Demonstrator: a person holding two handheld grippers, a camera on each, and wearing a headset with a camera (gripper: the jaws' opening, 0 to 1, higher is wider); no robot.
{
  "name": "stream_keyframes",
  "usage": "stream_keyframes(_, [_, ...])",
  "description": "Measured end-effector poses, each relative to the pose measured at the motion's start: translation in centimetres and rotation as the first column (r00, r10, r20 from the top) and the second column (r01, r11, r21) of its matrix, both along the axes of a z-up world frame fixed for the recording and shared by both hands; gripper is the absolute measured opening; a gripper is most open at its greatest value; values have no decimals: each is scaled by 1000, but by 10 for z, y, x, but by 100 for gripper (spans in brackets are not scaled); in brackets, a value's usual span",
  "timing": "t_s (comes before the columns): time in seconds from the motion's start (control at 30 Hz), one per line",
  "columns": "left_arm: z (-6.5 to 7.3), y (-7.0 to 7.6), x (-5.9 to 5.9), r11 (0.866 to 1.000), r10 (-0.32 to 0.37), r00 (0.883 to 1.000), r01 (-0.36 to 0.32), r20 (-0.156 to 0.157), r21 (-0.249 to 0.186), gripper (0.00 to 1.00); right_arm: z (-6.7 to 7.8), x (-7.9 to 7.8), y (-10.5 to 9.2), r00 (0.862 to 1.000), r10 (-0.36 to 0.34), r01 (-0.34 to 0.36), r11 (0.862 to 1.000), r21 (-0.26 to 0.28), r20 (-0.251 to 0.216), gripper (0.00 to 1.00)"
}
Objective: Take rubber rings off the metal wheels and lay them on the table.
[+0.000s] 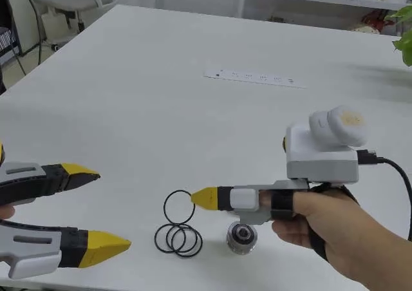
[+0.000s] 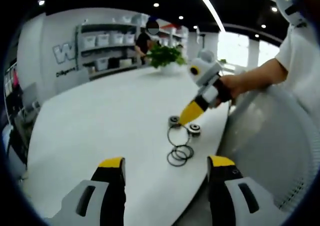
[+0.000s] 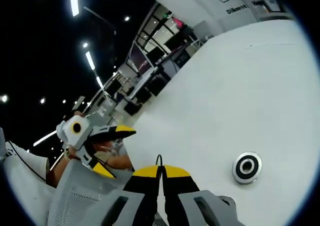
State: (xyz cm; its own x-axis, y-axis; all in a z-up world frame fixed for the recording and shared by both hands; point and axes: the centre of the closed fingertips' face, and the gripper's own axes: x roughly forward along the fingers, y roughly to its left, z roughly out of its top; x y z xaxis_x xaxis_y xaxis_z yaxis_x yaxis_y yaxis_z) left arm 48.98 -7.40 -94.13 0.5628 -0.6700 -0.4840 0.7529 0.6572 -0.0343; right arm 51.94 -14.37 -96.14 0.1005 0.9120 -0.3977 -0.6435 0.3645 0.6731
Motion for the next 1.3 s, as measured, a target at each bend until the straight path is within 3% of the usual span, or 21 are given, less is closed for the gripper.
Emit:
stream_keyframes(0.3, [-7, 3, -6, 1000, 10, 1000, -10, -17, 7, 66, -28, -9, 4, 999, 50, -49, 995, -91, 11, 0])
stream_keyframes(0.9, [-11, 7, -8, 999, 32, 999, -32, -27, 4, 64, -46, -4, -1, 1000, 31, -31, 987, -156, 2, 0])
stream_keyframes(1.13, [-10, 6, -7, 999, 35, 999, -36, -25, -2, 64, -51, -3, -3, 998, 47, -39, 981, -190, 33, 0])
stream_keyframes(1.3, [-10, 6, -6, 999, 36, 999, -36, -27, -3, 64, -54, -4, -3, 993, 84, -63, 971, -231, 84, 0])
